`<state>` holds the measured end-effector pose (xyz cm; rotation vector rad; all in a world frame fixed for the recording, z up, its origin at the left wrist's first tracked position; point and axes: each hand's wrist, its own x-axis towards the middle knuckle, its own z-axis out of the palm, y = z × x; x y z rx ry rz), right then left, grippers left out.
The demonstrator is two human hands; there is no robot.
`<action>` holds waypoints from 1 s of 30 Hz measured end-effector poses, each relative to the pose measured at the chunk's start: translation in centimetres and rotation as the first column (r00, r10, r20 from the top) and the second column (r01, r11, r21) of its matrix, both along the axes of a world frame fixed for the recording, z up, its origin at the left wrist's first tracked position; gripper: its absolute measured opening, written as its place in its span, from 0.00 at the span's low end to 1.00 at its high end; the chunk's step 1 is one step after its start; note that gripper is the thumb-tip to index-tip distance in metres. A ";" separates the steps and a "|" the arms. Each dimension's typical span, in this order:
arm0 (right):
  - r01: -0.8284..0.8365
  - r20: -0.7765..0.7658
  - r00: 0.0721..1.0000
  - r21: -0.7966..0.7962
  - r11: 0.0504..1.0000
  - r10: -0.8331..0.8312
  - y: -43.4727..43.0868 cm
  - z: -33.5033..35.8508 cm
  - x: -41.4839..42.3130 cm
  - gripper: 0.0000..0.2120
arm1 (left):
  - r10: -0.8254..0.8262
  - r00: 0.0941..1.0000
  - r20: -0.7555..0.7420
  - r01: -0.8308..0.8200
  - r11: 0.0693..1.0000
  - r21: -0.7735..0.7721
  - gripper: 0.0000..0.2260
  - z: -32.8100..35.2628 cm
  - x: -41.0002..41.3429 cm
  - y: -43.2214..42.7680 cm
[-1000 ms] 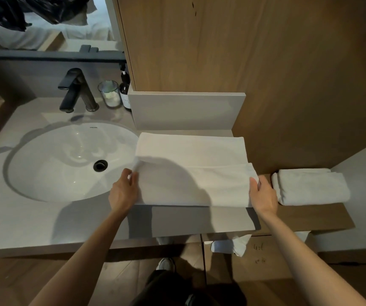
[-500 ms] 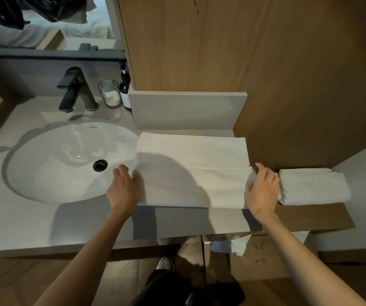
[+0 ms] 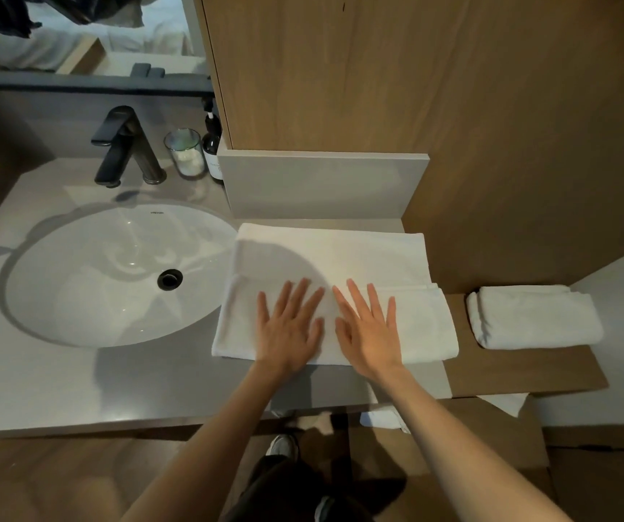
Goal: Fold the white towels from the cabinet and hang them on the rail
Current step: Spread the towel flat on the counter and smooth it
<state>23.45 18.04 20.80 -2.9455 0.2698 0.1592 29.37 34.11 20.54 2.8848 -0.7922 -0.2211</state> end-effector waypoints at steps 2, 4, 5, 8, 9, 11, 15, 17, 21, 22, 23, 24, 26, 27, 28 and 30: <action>0.000 -0.024 1.000 -0.014 1.000 0.000 -1.2 0.1 -0.3 0.29 | 0.020 1.000 0.009 -0.020 0.999 -0.025 0.27 0.1 0.4 1.5; 0.014 -0.048 0.999 -0.033 0.999 -0.016 -2.8 0.3 -1.0 0.29 | 0.040 0.999 0.021 -0.039 0.998 -0.044 0.28 0.2 0.8 3.2; 0.022 -0.055 0.998 -0.047 0.999 -0.025 -3.8 0.3 -1.5 0.29 | 0.044 0.999 0.024 -0.043 0.998 -0.049 0.28 0.2 1.0 4.1; 0.054 -0.075 0.995 -0.074 0.996 -0.059 -6.0 0.5 -2.8 0.30 | 0.039 0.999 0.028 -0.038 0.999 -0.028 0.29 0.0 1.5 6.1; 0.067 -0.086 0.994 -0.071 0.995 -0.073 -6.4 0.4 -3.1 0.31 | 0.033 0.999 0.027 -0.032 0.999 -0.025 0.29 -0.2 1.6 6.6; 0.086 -0.107 0.990 -0.070 0.994 -0.093 -6.8 0.5 -3.3 0.31 | 0.020 1.000 0.018 -0.020 0.999 -0.032 0.29 -0.4 1.6 7.4; 0.022 -0.169 0.985 -0.048 0.999 -0.030 -7.4 0.9 -3.9 0.34 | -0.009 1.000 -0.023 0.007 0.999 -0.054 0.30 -0.2 1.0 8.7; -0.025 -0.198 0.980 -0.041 0.999 0.016 -7.6 1.2 -4.7 0.35 | -0.020 1.000 -0.024 0.018 0.997 -0.080 0.31 0.0 0.0 9.0; -0.087 -0.231 0.970 -0.025 0.996 0.079 -7.5 1.4 -6.9 0.37 | -0.050 0.999 -0.014 0.048 0.995 -0.092 0.35 0.1 -3.0 10.0; -0.110 -0.237 0.966 -0.025 0.994 0.101 -7.4 1.5 -7.5 0.38 | -0.071 0.997 -0.007 0.070 0.994 -0.080 0.37 0.1 -3.7 10.3; -0.134 -0.246 0.961 -0.023 0.991 0.124 -7.4 1.5 -8.1 0.39 | -0.098 0.995 0.005 0.098 0.993 -0.065 0.40 0.1 -4.3 10.7; -0.157 -0.258 0.955 -0.017 0.987 0.147 -7.5 1.6 -8.7 0.41 | -0.128 0.992 0.013 0.129 0.991 -0.047 0.43 0.1 -4.9 11.1; -0.205 -0.277 0.941 -0.014 0.979 0.193 -7.6 1.7 -9.9 0.46 | -0.185 0.982 0.039 0.186 0.983 -0.010 0.47 0.0 -5.8 11.8; -0.231 -0.279 0.936 -0.023 0.973 0.216 -7.7 1.7 -10.4 0.48 | -0.207 0.976 0.060 0.207 0.978 0.006 0.47 0.0 -6.1 12.2; -0.257 -0.278 0.931 -0.038 0.966 0.236 -7.8 1.8 -10.9 0.50 | -0.216 0.974 0.073 0.215 0.976 0.019 0.47 0.0 -6.5 12.5; -0.286 -0.272 0.927 -0.061 0.956 0.259 -8.0 1.9 -11.6 0.49 | -0.207 0.975 0.082 0.206 0.978 0.027 0.44 0.1 -7.3 12.8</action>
